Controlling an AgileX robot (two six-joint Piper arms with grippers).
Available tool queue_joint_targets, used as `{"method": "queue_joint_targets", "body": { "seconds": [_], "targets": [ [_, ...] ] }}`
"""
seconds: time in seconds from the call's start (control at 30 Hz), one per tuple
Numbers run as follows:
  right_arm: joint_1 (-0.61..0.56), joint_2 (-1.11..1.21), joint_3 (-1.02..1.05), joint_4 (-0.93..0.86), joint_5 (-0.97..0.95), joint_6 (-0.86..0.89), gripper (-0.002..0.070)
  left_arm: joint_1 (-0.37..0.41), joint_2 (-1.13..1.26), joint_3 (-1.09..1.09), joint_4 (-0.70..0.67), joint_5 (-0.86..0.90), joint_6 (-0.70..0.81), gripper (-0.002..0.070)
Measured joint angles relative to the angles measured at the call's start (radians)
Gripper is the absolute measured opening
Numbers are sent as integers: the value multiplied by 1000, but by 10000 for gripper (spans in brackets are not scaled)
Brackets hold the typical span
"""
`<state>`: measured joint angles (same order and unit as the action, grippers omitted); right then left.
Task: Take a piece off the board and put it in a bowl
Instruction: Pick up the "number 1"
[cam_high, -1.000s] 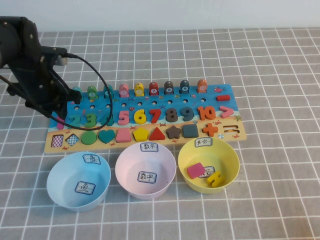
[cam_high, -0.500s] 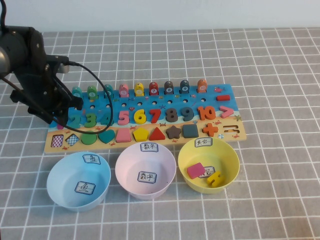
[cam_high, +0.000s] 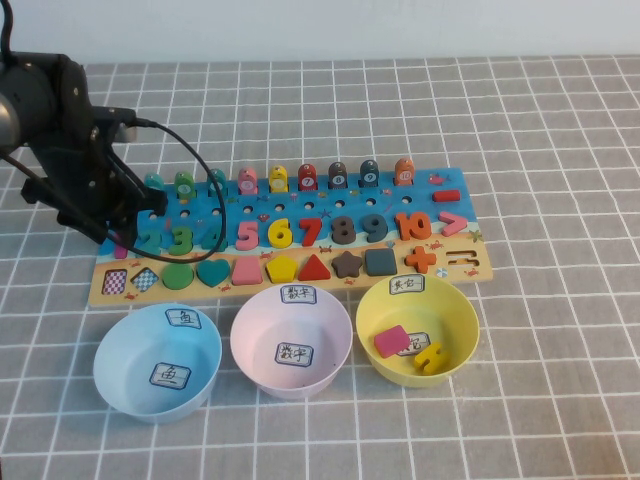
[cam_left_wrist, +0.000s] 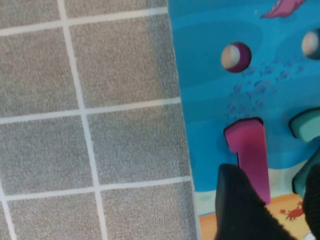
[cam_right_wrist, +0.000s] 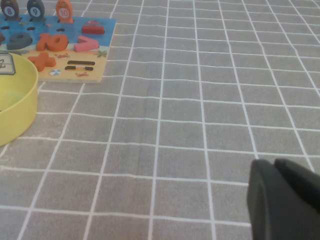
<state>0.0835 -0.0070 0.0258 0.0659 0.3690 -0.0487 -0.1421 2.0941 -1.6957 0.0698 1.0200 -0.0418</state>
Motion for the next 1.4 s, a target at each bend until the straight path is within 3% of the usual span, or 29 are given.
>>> {"method": "queue_joint_targets", "body": {
  "seconds": [1.13, 1.4],
  "targets": [
    [0, 0, 0, 0, 0, 0, -17, 0, 28, 0, 28, -35, -96, 253],
    [0, 0, 0, 0, 0, 0, -17, 0, 28, 0, 22, -35, -96, 176]
  ]
}}
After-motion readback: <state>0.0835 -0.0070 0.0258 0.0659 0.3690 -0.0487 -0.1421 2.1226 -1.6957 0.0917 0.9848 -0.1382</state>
